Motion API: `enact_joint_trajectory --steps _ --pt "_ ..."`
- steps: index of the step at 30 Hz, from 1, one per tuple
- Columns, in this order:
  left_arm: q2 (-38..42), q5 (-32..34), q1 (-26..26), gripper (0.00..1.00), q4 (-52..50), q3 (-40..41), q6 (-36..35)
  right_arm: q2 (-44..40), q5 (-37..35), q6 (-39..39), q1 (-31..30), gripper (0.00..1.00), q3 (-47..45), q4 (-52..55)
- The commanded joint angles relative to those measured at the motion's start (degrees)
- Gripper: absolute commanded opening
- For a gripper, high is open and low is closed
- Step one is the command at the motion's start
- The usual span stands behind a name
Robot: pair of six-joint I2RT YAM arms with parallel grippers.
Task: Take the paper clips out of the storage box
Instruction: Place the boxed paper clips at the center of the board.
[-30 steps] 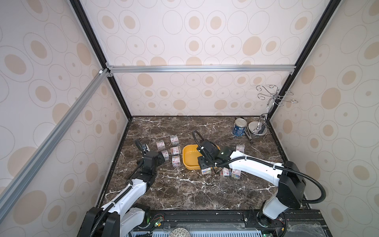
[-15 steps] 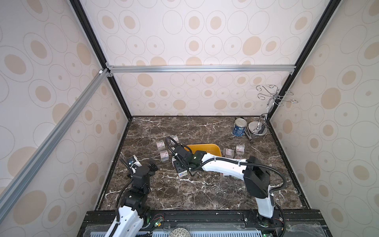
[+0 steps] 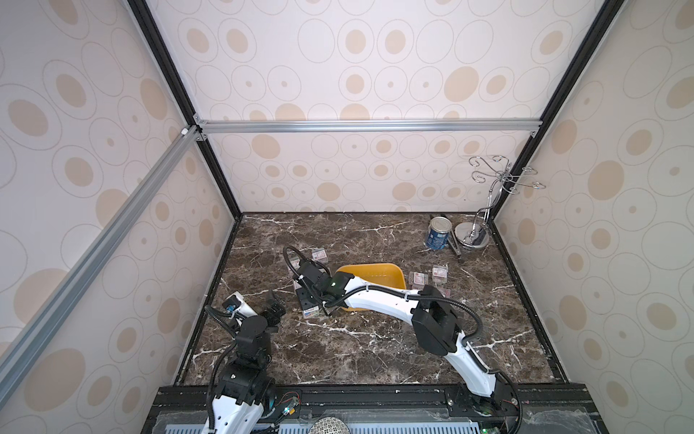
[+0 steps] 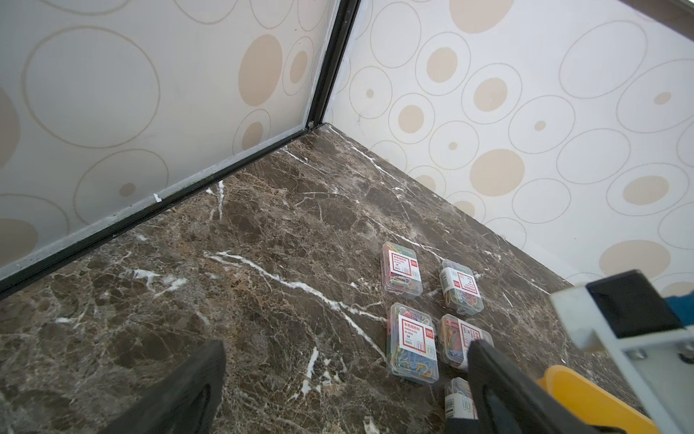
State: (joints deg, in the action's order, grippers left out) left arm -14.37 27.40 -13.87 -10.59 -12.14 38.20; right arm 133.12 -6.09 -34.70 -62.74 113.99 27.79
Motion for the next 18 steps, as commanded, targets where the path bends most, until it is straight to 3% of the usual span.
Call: enact_joint_trajectory --steps 1,8,18 --pt "1.28 2.07 0.31 1.0 -1.63 0.19 1.62 1.81 -0.72 -0.89 -0.67 0.5 2.02 0.24" --pt "3.69 2.35 0.33 1.0 -2.57 0.54 1.87 5.8 -4.09 0.83 -0.66 0.51 6.14 2.48" --pt "4.79 2.88 0.3 1.0 -2.89 0.8 2.02 7.14 -4.2 2.3 -0.55 0.69 7.02 0.95"
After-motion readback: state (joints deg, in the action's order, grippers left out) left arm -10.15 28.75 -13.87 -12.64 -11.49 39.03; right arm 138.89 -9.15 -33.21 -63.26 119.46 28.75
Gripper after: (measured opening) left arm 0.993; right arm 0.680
